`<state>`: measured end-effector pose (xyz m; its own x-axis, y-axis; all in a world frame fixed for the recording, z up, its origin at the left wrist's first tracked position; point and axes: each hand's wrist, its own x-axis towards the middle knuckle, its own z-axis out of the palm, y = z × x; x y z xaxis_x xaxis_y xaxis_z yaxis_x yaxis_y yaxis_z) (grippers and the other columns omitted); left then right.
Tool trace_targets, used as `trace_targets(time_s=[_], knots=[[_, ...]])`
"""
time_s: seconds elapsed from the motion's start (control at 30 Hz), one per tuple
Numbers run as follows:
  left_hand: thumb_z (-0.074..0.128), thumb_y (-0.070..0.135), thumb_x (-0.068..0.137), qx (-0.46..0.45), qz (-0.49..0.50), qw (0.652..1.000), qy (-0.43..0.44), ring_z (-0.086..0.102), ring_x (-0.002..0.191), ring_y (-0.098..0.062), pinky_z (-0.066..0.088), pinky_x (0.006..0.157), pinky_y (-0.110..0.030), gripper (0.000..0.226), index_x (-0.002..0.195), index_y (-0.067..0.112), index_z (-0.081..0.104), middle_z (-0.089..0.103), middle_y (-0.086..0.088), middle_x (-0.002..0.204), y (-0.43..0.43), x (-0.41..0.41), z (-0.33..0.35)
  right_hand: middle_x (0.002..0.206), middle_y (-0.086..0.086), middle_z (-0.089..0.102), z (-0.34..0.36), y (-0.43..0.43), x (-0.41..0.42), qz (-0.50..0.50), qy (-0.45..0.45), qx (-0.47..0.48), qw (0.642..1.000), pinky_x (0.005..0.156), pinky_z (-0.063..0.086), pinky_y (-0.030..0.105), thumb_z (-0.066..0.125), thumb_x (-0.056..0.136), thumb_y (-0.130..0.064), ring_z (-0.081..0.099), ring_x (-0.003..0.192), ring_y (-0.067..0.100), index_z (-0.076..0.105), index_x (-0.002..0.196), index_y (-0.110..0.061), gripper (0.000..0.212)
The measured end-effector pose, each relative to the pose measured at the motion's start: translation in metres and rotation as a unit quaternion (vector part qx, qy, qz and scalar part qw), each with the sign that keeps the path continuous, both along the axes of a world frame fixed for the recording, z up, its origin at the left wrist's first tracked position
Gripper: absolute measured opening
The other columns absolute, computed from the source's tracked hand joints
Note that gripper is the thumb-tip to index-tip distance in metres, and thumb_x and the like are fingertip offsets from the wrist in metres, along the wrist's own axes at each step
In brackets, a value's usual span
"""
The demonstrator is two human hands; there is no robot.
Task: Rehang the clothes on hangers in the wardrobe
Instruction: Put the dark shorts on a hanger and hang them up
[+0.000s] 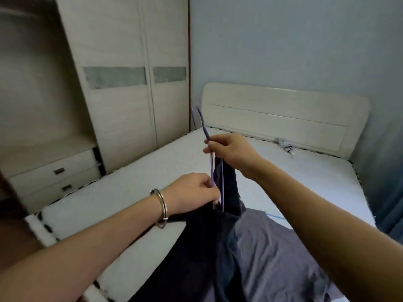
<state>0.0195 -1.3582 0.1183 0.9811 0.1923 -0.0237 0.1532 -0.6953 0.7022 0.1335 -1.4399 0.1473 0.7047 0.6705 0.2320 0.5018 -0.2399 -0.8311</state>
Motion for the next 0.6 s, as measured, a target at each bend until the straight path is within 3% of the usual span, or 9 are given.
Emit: trace_targets(time_s=[0.1, 0.17, 0.23, 0.3, 0.43, 0.5, 0.6], knots=[[0.045, 0.020, 0.090, 0.006, 0.068, 0.998, -0.016, 0.048, 0.057, -0.005, 0.035, 0.049, -0.011, 0.020, 0.086, 0.013, 0.064, 0.069, 0.009, 0.069, 0.041, -0.039, -0.002, 0.086, 0.003, 0.071, 0.007, 0.037, -0.028, 0.064, -0.054, -0.008, 0.996, 0.079, 0.045, 0.014, 0.054, 0.091, -0.018, 0.063, 0.080, 0.006, 0.067, 0.109, -0.009, 0.024], [0.044, 0.022, 0.092, 0.000, 0.118, 0.992, -0.033, 0.044, 0.046, -0.001, 0.032, 0.043, -0.009, 0.023, 0.077, 0.020, 0.061, 0.065, 0.010, 0.059, 0.073, -0.068, -0.003, 0.085, 0.002, 0.072, 0.014, 0.062, -0.048, 0.092, -0.086, -0.009, 0.992, 0.082, 0.048, 0.013, 0.057, 0.090, -0.020, 0.064, 0.080, 0.007, 0.070, 0.104, -0.011, 0.021], [0.044, 0.023, 0.094, 0.000, 0.170, 0.982, -0.083, 0.045, 0.046, -0.001, 0.035, 0.051, -0.015, 0.028, 0.070, 0.025, 0.058, 0.064, 0.012, 0.051, 0.107, -0.092, -0.004, 0.089, 0.004, 0.072, 0.025, 0.089, -0.066, 0.105, -0.106, -0.005, 0.989, 0.089, 0.050, 0.025, 0.061, 0.088, -0.024, 0.065, 0.088, 0.013, 0.071, 0.104, -0.014, 0.021], [0.044, 0.024, 0.094, 0.028, 0.218, 0.964, -0.152, 0.050, 0.053, -0.001, 0.038, 0.059, -0.016, 0.033, 0.065, 0.031, 0.056, 0.062, 0.016, 0.047, 0.141, -0.115, -0.001, 0.101, 0.007, 0.069, 0.040, 0.120, -0.084, 0.102, -0.154, -0.014, 0.983, 0.087, 0.047, 0.029, 0.062, 0.086, -0.031, 0.061, 0.097, 0.017, 0.070, 0.104, -0.017, 0.024], [0.044, 0.022, 0.094, 0.114, 0.244, 0.940, -0.210, 0.058, 0.069, 0.008, 0.035, 0.068, 0.001, 0.032, 0.066, 0.034, 0.054, 0.061, 0.009, 0.061, 0.211, -0.162, 0.017, 0.101, 0.005, 0.063, 0.057, 0.188, -0.106, 0.148, -0.193, -0.010, 0.970, 0.091, 0.047, 0.036, 0.057, 0.088, -0.034, 0.060, 0.098, 0.023, 0.070, 0.103, -0.016, 0.027], [0.045, 0.020, 0.094, 0.138, 0.243, 0.937, -0.208, 0.059, 0.075, 0.011, 0.037, 0.072, 0.000, 0.032, 0.066, 0.034, 0.055, 0.062, 0.009, 0.064, 0.252, -0.190, 0.026, 0.095, 0.007, 0.067, 0.054, 0.226, -0.115, 0.202, -0.160, -0.023, 0.966, 0.079, 0.050, 0.027, 0.051, 0.092, -0.030, 0.063, 0.082, 0.022, 0.067, 0.109, -0.015, 0.028], [0.047, 0.017, 0.093, 0.163, 0.258, 0.933, -0.189, 0.059, 0.075, 0.011, 0.037, 0.069, 0.002, 0.026, 0.074, 0.026, 0.062, 0.063, 0.011, 0.058, 0.321, -0.238, 0.037, 0.067, 0.004, 0.057, 0.046, 0.293, -0.142, 0.275, -0.094, -0.013, 0.957, 0.046, 0.039, 0.009, 0.049, 0.094, -0.021, 0.046, 0.048, 0.005, 0.064, 0.112, -0.011, 0.025]])
